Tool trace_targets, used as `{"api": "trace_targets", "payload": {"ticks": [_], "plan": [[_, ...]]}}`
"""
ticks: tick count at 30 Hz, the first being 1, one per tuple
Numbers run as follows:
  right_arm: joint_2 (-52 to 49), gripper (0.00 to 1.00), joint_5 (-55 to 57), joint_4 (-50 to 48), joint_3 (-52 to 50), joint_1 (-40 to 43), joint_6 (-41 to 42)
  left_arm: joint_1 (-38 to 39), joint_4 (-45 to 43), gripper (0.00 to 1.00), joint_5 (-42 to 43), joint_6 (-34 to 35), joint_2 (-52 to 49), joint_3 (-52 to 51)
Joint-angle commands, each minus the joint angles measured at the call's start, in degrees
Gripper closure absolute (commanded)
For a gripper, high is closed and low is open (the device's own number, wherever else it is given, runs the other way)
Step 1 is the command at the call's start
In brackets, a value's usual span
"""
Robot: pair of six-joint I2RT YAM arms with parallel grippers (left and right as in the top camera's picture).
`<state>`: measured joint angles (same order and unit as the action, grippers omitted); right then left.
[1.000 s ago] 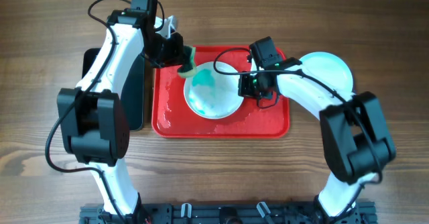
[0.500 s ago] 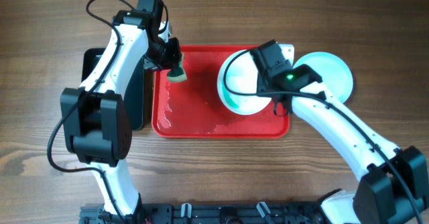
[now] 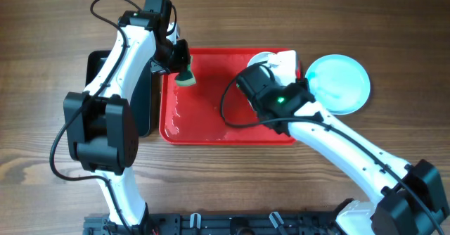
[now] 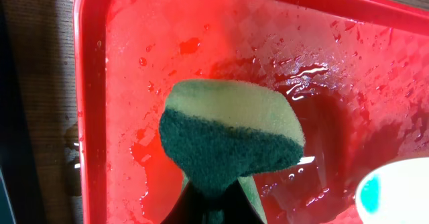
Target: Clean dirty plates on tray and stack at the side
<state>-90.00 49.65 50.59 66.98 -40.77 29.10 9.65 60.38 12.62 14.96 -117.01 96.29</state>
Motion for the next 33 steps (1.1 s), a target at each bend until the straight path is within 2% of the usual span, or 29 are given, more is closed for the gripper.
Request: {"api": "trace_targets", "payload": {"ticks": [1,7,17,25,29,33], "plan": [[2.4,0.96,11.4,0.1,0.2,-3.2,0.9,0.2,-0.1,0.96,-0.7,0.7,1.0,0.3],[4.5,0.96,19.9,0.1,0.2,-6.5,0.8,0.2,-0.1,0.96,-0.7,0.7,1.0,0.3],[4.9,0.96,21.2,0.1,0.2,-6.7,-0.7,0.2,-0.1,0.96,-0.7,0.7,1.0,0.3],[4.9,0.96,31.3,-0.3,0.2,-7.1,-5.7,0.2,-0.1,0.96,-0.7,0.8,1.0,0.3],[4.9,0.96,29.5,-1.0,0.2,-8.9,-5.7,0.2,-0.1,0.96,-0.7,1.0,1.0,0.3],[4.9,0.96,21.2,-1.0,0.2,-9.5,-5.7,0.2,-0.1,0.96,-0.7,0.9,1.0,0.3]]}}
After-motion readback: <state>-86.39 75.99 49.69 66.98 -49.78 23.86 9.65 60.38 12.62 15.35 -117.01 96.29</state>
